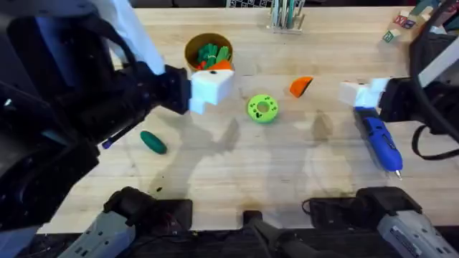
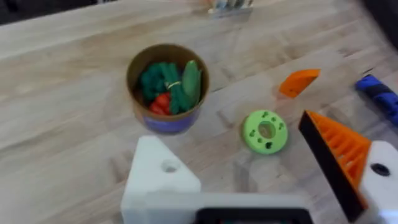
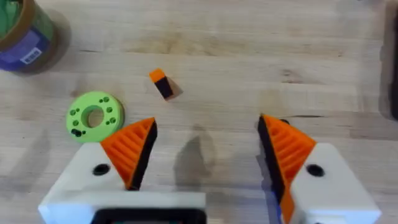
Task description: Pick up the gripper from the table and insert it into the empty holder that is missing its gripper. Then pick up a screw, insert it into the mounting hole, and use the screwdriver to tighten it. Finally, clean up the table by picking up the vegetable and placing it into the bucket.
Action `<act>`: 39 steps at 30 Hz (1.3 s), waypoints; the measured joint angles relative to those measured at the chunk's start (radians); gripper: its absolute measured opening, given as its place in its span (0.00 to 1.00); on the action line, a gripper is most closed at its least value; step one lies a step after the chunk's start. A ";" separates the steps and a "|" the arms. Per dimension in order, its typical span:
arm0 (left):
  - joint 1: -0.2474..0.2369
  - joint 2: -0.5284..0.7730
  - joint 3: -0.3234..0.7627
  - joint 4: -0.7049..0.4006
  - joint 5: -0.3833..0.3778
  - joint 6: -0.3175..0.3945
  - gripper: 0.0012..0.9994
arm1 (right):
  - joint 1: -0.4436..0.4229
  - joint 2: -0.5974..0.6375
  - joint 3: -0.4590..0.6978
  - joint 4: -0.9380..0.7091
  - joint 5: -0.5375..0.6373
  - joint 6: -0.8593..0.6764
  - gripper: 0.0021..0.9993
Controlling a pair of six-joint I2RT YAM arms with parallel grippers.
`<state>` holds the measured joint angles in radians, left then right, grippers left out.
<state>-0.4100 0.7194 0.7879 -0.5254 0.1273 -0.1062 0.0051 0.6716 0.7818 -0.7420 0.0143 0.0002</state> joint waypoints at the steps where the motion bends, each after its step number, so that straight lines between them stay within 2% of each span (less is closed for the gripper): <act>1: -0.017 0.001 0.000 0.013 0.008 0.001 0.95 | 0.000 0.000 0.000 0.000 0.000 0.000 0.99; 5: -0.051 -0.001 0.000 -0.007 0.025 0.001 0.94 | 0.000 0.000 0.000 0.000 0.000 0.000 0.99; 10: -0.053 -0.001 0.000 0.006 0.034 -0.008 0.95 | 0.000 0.000 0.000 0.000 0.000 0.000 0.99; 15: -0.053 -0.001 0.000 -0.047 0.034 -0.010 0.95 | 0.000 0.000 0.000 0.000 0.000 0.000 0.99; 17: -0.053 -0.001 -0.001 -0.027 0.034 -0.001 0.95 | 0.000 0.000 0.000 0.000 0.000 0.000 0.99; 20: -0.053 -0.016 -0.028 0.063 0.034 0.048 0.95 | 0.000 0.000 0.000 0.000 0.000 0.000 0.99; 23: -0.053 -0.091 -0.122 0.177 0.034 0.091 0.95 | 0.000 0.000 0.000 0.000 0.000 0.000 0.99; 26: -0.053 -0.223 -0.253 0.257 0.037 0.112 0.95 | 0.000 0.000 0.000 0.000 0.000 0.000 0.99; 31: -0.053 -0.449 -0.423 0.315 0.043 0.130 0.95 | 0.000 0.000 0.000 0.000 0.000 0.000 0.99; 35: -0.053 -0.559 -0.510 0.335 0.049 0.135 0.95 | 0.000 0.000 0.000 0.000 0.000 0.000 0.99; 39: -0.053 -0.635 -0.609 0.427 0.064 0.137 0.95 | 0.000 0.000 0.000 0.000 0.000 0.000 0.99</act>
<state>-0.4625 0.0839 0.1785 -0.0985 0.1910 0.0311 0.0051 0.6716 0.7818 -0.7418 0.0143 0.0002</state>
